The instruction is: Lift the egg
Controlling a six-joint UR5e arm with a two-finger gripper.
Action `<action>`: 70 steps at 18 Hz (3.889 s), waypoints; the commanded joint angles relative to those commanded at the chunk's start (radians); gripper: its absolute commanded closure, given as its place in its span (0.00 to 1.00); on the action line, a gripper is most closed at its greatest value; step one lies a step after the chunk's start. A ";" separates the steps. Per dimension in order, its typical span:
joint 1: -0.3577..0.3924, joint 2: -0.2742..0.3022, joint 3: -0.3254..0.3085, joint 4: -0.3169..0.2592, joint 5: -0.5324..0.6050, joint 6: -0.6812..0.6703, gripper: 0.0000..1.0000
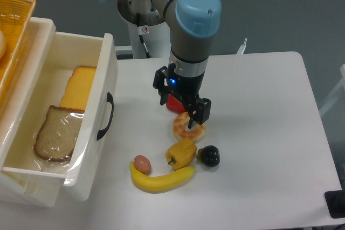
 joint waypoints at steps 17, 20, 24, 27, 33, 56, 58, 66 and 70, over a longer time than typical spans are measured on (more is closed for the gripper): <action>-0.051 -0.104 -0.014 0.070 -0.018 -0.186 0.00; -0.071 -0.129 -0.014 0.089 -0.018 -0.175 0.00; -0.097 -0.169 -0.014 0.126 -0.017 -0.135 0.00; -0.113 -0.198 -0.018 0.132 -0.008 -0.080 0.00; -0.135 -0.213 -0.058 0.129 0.006 -0.107 0.00; -0.164 -0.331 -0.032 0.138 0.014 -0.977 0.00; -0.170 -0.350 -0.035 0.140 0.040 -0.971 0.00; -0.175 -0.362 -0.029 0.143 0.048 -1.058 0.00; -0.175 -0.374 -0.023 0.144 0.077 -1.184 0.00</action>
